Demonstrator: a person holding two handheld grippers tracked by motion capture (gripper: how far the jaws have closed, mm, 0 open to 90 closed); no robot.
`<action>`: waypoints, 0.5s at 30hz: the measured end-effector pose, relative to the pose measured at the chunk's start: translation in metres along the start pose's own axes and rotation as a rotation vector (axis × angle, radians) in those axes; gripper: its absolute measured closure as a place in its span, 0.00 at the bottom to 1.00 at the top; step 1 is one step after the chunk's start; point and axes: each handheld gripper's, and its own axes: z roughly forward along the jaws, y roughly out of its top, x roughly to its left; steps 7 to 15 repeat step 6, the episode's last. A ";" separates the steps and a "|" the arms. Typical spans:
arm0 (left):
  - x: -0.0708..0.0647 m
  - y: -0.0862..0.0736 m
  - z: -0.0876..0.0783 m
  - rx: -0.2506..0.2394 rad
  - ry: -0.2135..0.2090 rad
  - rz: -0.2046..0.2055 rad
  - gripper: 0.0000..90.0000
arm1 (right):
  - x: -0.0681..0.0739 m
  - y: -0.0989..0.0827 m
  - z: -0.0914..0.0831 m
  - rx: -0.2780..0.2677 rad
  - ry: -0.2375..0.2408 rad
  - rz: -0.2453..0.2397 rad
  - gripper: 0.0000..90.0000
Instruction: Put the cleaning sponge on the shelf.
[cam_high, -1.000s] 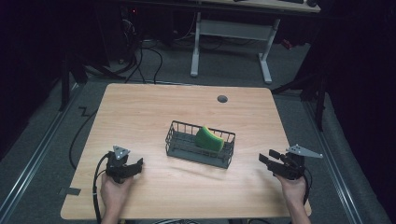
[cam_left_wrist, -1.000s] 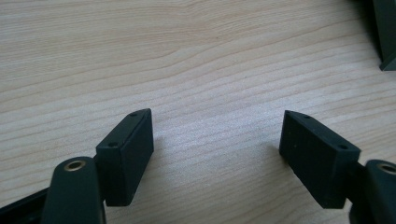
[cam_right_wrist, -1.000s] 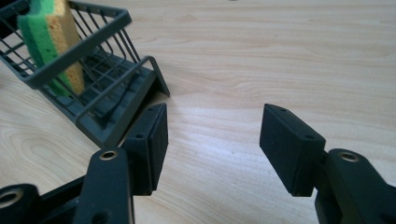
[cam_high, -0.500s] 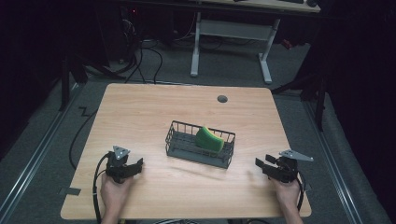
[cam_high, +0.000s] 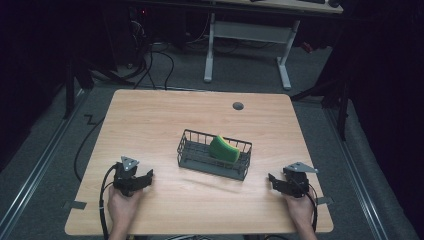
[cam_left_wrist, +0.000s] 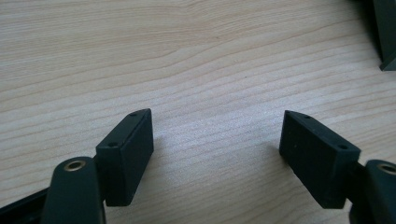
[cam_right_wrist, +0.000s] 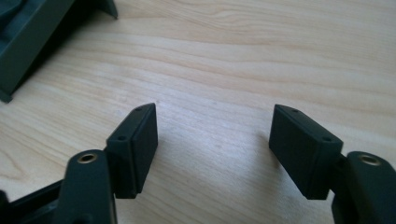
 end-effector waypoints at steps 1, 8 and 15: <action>0.000 0.000 0.000 0.000 0.000 0.000 0.29 | 0.000 0.000 0.000 0.001 0.004 0.001 0.36; 0.000 0.000 0.000 0.000 0.000 -0.001 0.29 | -0.002 0.001 0.001 0.004 0.014 0.011 0.35; 0.000 0.000 0.000 0.000 0.000 -0.001 0.29 | -0.002 0.001 0.001 0.004 0.014 0.011 0.35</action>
